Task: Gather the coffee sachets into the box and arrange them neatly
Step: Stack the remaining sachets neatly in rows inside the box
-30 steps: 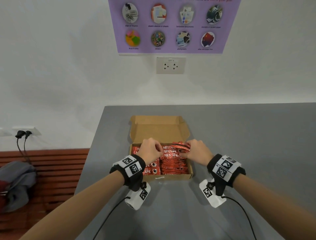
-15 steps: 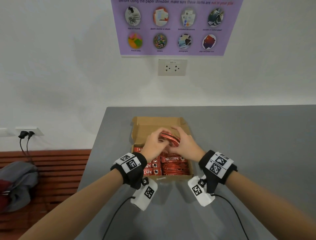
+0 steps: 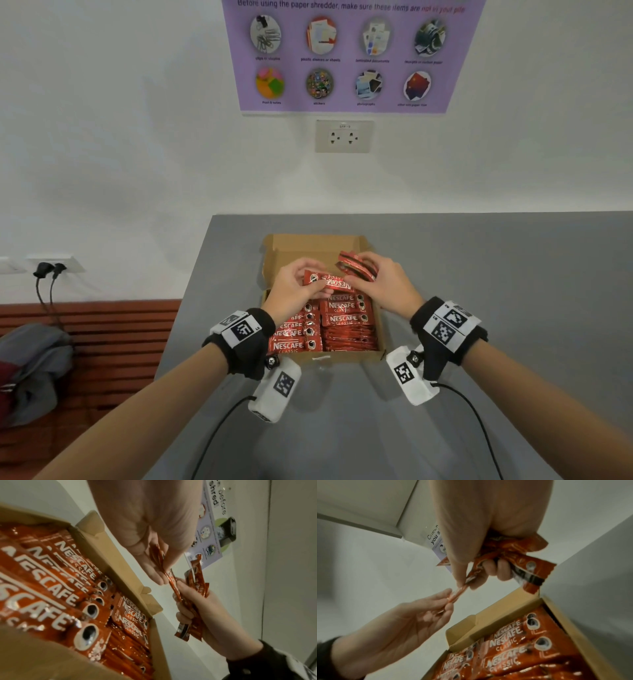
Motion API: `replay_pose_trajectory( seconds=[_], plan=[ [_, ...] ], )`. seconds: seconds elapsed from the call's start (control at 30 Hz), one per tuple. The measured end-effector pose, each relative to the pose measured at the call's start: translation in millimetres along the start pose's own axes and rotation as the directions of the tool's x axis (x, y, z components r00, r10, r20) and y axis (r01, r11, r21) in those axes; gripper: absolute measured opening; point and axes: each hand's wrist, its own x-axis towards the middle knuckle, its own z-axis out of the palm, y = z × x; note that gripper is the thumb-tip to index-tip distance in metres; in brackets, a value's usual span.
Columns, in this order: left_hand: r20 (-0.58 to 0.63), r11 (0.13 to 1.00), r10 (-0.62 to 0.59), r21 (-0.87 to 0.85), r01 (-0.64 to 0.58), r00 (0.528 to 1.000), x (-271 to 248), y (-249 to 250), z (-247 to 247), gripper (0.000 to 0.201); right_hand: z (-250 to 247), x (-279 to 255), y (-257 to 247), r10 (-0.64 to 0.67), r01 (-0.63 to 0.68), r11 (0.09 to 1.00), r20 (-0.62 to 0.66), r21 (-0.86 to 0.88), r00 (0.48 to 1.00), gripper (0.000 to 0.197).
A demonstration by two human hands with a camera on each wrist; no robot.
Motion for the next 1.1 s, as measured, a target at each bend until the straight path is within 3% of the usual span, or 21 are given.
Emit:
replay_pose_trajectory(
  seconds=[0.13, 0.23, 0.37, 0.43, 0.5, 0.57, 0.67, 0.73, 0.83, 0.93, 1.03, 1.1],
  plan=[
    [-0.042, 1.0, 0.007, 0.009, -0.007, 0.999, 1.7, -2.5, -2.0, 0.025, -0.4, -3.7, 1.9, 0.039, -0.028, 0.998, -0.172, 0.063, 0.984, 0.01],
    [-0.048, 1.0, -0.019, -0.002, 0.019, 0.999, 1.4, -2.7, -4.4, 0.019, 0.4, -7.4, 1.0, 0.095, -0.08, 0.977, -0.066, 0.196, 0.993, 0.017],
    [-0.041, 0.999, -0.028, 0.026, 0.029, 0.999, 0.9, -1.8, -3.6, 0.015, 6.5, -9.8, 1.0, 0.084, -0.085, 0.988, 0.02, 0.126, 0.996, 0.021],
    [0.025, 0.984, -0.016, 0.179, 0.011, 1.0, 0.2, -0.9, -2.8, 0.01, 5.8, -8.1, -1.0, 0.077, -0.077, 0.989, 0.01, 0.129, 0.997, 0.02],
    [0.097, 0.911, 0.011, 0.409, -0.05, 0.995, -0.3, -1.0, -0.3, 0.005, 4.7, -5.4, -4.9, 0.058, -0.062, 0.986, 0.032, 0.153, 0.998, 0.016],
    [0.085, 0.832, 0.065, 0.545, -0.101, 0.994, 1.5, -2.8, 3.5, 0.017, 6.2, -4.0, -9.8, 0.015, -0.023, 0.993, 0.069, 0.115, 0.998, 0.01],
    [0.007, 0.896, 0.05, 0.441, -0.048, 0.999, 4.5, -2.2, 8.1, 0.021, 10.4, -4.3, -13.9, -0.032, 0.03, 0.996, 0.028, 0.08, 0.999, 0.013],
    [-0.042, 0.946, 0.023, 0.325, -0.008, 0.999, 5.1, 0.6, 8.4, 0.01, 10.1, -5.8, -9.9, -0.031, 0.032, 0.999, -0.009, 0.036, 0.999, 0.02],
    [0.011, 0.99, -0.057, 0.126, 0.055, 0.998, 4.4, 4.1, 8.6, 0.003, 7.5, -10.7, -0.7, 0.027, -0.026, 0.999, 0.047, -0.026, 0.999, 0.021],
    [0.018, 0.992, -0.086, 0.098, 0.084, 0.996, 5.4, -0.1, 9.8, 0.011, 4.1, -13.9, 4.0, 0.096, -0.098, 0.993, 0.026, 0.069, 0.995, 0.02],
    [0.026, 0.94, -0.046, 0.339, 0.034, 0.999, 5.8, -6.7, 9.3, 0.026, -5.0, -15.3, 7.6, 0.137, -0.14, 0.983, 0.036, 0.12, 0.99, 0.017],
    [0.103, 0.791, -0.012, 0.609, -0.053, 0.995, 4.9, -8.5, 7.4, 0.029, -10.7, -17.8, 12.4, 0.153, -0.158, 0.987, 0.099, 0.041, 0.983, 0.013]
  ],
)
